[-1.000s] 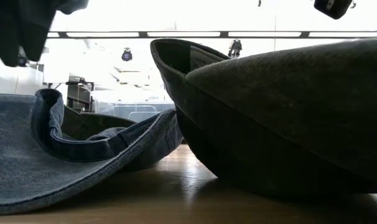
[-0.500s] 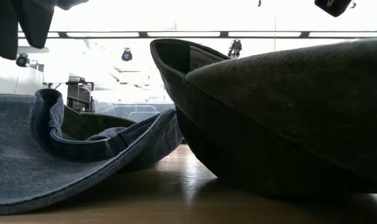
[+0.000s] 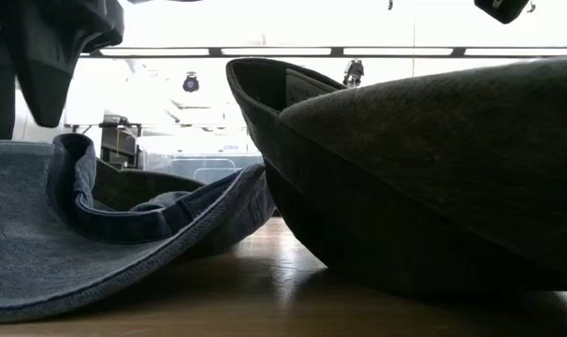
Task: Pick & Place hat
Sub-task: Put the blue cap into the right transparent bin
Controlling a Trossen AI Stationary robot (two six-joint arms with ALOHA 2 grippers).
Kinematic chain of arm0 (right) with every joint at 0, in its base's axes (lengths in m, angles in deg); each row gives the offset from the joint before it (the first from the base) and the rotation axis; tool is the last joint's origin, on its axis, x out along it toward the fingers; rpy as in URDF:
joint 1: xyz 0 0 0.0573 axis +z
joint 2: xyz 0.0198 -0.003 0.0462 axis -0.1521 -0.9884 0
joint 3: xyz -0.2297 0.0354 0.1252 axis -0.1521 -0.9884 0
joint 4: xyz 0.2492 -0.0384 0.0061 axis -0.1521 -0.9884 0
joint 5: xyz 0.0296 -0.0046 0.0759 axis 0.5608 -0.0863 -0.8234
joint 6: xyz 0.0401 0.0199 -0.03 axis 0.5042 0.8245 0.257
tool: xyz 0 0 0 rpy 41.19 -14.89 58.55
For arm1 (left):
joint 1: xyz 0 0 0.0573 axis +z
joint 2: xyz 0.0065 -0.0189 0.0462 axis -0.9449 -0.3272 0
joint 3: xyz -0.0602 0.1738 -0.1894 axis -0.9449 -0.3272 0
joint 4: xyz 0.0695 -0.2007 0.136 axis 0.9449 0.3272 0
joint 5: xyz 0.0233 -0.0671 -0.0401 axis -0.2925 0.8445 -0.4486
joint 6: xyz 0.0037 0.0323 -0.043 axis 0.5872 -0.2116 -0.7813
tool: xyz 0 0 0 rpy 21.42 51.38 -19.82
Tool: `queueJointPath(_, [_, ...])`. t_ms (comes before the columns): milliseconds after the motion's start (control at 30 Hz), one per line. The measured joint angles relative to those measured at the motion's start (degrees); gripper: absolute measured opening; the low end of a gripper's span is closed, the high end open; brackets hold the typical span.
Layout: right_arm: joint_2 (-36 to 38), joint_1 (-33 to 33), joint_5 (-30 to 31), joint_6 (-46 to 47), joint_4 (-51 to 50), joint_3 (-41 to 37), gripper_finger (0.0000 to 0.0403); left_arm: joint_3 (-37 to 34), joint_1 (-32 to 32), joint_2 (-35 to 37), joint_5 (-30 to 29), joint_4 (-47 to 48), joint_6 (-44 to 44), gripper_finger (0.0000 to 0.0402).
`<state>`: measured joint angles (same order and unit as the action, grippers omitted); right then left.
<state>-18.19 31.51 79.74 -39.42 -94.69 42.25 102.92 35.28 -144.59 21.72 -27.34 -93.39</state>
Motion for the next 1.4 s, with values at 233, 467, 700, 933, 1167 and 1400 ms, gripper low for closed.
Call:
queueJointPath(233, [0.0,0.0,0.0,0.1,0.1,0.0,0.0034,-2.1,0.0,-0.2,-0.1,-1.3,-0.6,0.0152])
queueJointPath(467, [-0.1,0.0,0.0,0.1,0.1,0.0,0.0034,-6.7,0.0,-0.2,-1.7,-10.8,-0.9,0.0152])
queueJointPath(700, [-0.1,0.0,0.0,0.1,0.1,0.0,0.0034,-10.8,0.1,-0.3,-1.7,-16.5,-3.3,0.0152])
queueJointPath(933, [-0.1,0.0,-0.2,0.1,0.1,0.0,0.0034,-11.6,0.0,-0.3,-2.2,-20.0,0.9,0.0152])
queueJointPath(1167, [-0.1,0.0,-0.2,0.1,0.1,0.0,0.0034,-11.9,0.1,-0.3,-3.1,-19.8,0.4,0.0152])
queueJointPath(1400, [-0.1,0.0,-0.2,0.1,0.1,0.0,0.0034,-12.7,0.8,-0.3,-3.3,-19.4,0.2,0.0124])
